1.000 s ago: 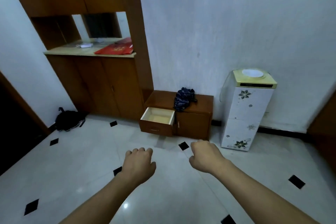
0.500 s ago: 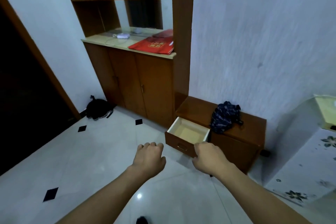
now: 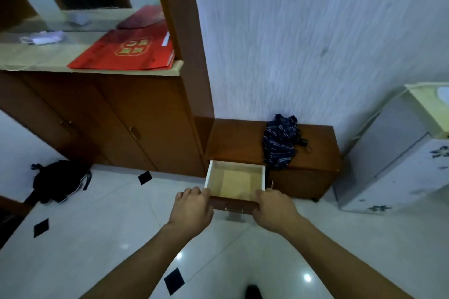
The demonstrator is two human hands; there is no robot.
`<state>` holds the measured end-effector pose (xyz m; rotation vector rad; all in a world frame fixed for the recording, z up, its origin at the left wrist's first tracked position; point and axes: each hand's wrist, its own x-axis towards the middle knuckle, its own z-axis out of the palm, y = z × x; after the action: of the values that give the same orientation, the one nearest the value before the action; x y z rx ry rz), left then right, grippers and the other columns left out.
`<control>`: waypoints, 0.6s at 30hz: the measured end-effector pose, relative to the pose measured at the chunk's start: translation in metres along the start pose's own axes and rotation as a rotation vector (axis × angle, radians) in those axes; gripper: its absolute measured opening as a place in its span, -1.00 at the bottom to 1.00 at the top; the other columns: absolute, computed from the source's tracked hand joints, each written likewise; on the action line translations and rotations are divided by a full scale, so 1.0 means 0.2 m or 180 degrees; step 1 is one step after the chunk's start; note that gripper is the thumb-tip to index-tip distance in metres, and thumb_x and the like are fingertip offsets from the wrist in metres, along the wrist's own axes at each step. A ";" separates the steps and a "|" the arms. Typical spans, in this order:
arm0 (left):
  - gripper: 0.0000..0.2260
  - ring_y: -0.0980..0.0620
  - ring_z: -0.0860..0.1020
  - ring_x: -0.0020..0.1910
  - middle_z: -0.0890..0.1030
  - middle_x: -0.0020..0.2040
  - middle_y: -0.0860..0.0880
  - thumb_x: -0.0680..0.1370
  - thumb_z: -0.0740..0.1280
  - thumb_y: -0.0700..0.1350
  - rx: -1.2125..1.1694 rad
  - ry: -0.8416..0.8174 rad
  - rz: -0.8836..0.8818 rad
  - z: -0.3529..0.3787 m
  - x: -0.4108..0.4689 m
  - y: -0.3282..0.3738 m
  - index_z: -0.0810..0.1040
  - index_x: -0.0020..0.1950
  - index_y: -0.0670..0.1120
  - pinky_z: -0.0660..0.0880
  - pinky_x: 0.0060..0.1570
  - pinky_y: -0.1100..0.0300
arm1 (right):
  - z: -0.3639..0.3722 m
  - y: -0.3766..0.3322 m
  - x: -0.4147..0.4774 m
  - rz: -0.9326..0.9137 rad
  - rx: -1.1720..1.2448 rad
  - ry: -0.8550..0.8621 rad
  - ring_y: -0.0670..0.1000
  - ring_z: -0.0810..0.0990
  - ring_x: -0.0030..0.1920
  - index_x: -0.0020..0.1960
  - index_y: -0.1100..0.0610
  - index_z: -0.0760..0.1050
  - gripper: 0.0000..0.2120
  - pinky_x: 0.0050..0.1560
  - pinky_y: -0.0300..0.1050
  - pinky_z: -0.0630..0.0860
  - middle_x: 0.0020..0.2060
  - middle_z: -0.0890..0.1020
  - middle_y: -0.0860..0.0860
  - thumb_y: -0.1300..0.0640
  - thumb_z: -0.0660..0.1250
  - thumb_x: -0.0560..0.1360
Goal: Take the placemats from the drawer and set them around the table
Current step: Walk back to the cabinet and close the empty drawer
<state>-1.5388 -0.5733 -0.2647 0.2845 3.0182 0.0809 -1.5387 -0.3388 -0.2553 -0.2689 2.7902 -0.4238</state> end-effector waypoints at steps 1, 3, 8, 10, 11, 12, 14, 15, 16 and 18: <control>-0.73 -0.08 0.50 0.03 0.59 0.03 -0.06 0.54 0.21 0.04 0.0021 -0.0076 0.0024 0.04 0.09 -0.02 0.49 0.18 -0.03 0.37 0.02 0.04 | 0.03 0.02 0.08 0.0046 0.0029 -0.0020 0.17 0.57 -0.05 0.04 0.13 0.45 -0.75 -0.16 -0.06 0.49 -0.04 0.57 0.12 0.00 0.25 0.44; -0.74 -0.10 0.50 0.03 0.59 0.03 -0.07 0.53 0.22 0.02 0.0049 -0.0223 0.0076 0.12 0.24 -0.05 0.49 0.16 -0.04 0.37 0.03 0.03 | 0.07 0.06 0.23 0.0110 0.0110 -0.0045 0.17 0.57 -0.07 0.01 0.14 0.45 -0.77 -0.20 -0.07 0.48 -0.06 0.58 0.13 0.02 0.26 0.44; -0.75 -0.11 0.50 0.03 0.59 0.03 -0.10 0.52 0.23 0.01 0.0076 -0.0401 0.0066 0.36 0.63 -0.13 0.49 0.13 -0.07 0.39 0.03 0.02 | 0.22 0.17 0.65 0.0215 0.0333 -0.0164 0.16 0.58 -0.10 -0.03 0.14 0.46 -0.79 -0.12 -0.02 0.56 -0.09 0.60 0.13 0.02 0.29 0.43; -0.75 -0.11 0.51 0.03 0.59 0.03 -0.10 0.52 0.24 0.00 0.0062 -0.0505 0.0055 0.46 0.75 -0.17 0.49 0.13 -0.08 0.39 0.04 0.02 | 0.29 0.20 0.77 0.0303 0.0366 -0.0243 0.16 0.59 -0.06 0.00 0.15 0.48 -0.79 -0.06 0.01 0.57 -0.06 0.61 0.12 0.05 0.28 0.44; -0.76 -0.11 0.51 0.03 0.60 0.02 -0.10 0.52 0.25 0.00 0.0046 -0.0521 0.0090 0.50 0.80 -0.19 0.50 0.12 -0.08 0.39 0.04 0.02 | 0.33 0.22 0.82 0.0338 0.0382 -0.0258 0.16 0.58 -0.05 0.02 0.15 0.48 -0.79 -0.04 0.01 0.57 -0.05 0.61 0.12 0.06 0.27 0.45; -0.77 -0.11 0.50 0.02 0.60 0.01 -0.09 0.51 0.25 0.00 0.0034 -0.0541 0.0121 0.54 0.84 -0.21 0.50 0.11 -0.07 0.39 0.03 0.02 | 0.37 0.23 0.87 0.0372 0.0396 -0.0276 0.15 0.58 -0.05 0.03 0.15 0.48 -0.79 -0.05 0.00 0.57 -0.05 0.60 0.12 0.06 0.26 0.45; -0.78 -0.11 0.50 0.00 0.59 -0.01 -0.08 0.51 0.25 0.00 -0.0006 -0.0591 0.0155 0.63 0.92 -0.25 0.50 0.08 -0.07 0.39 0.01 0.02 | 0.45 0.25 0.95 0.0415 0.0422 -0.0283 0.15 0.58 -0.06 0.06 0.16 0.47 -0.77 -0.11 -0.05 0.55 -0.05 0.60 0.12 0.07 0.24 0.47; -0.78 -0.11 0.50 -0.01 0.59 -0.02 -0.08 0.51 0.25 0.00 -0.0047 -0.0624 0.0187 0.68 0.95 -0.27 0.50 0.08 -0.07 0.39 0.00 0.03 | 0.50 0.26 0.99 0.0431 0.0427 -0.0274 0.16 0.58 -0.06 0.08 0.16 0.48 -0.76 -0.14 -0.07 0.54 -0.05 0.60 0.13 0.07 0.24 0.47; -0.79 -0.10 0.51 -0.02 0.59 -0.03 -0.08 0.52 0.25 0.00 -0.0097 -0.0648 0.0245 0.74 0.99 -0.29 0.50 0.07 -0.07 0.39 -0.02 0.04 | 0.56 0.27 1.02 0.0482 0.0444 -0.0287 0.16 0.58 -0.05 0.09 0.17 0.48 -0.75 -0.14 -0.07 0.54 -0.05 0.60 0.12 0.08 0.24 0.48; -0.81 -0.08 0.52 -0.07 0.60 -0.06 -0.08 0.53 0.24 0.00 -0.0230 -0.0690 0.0364 0.89 1.03 -0.33 0.51 0.04 -0.07 0.38 -0.11 0.09 | 0.69 0.28 1.07 0.0662 0.0577 -0.0348 0.13 0.60 -0.08 0.03 0.17 0.50 -0.80 -0.13 -0.05 0.58 -0.09 0.61 0.10 0.09 0.23 0.49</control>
<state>-1.7313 -0.5913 -0.4662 0.4293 2.7761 0.1576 -1.7013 -0.3699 -0.4566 0.0382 2.6167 -0.5868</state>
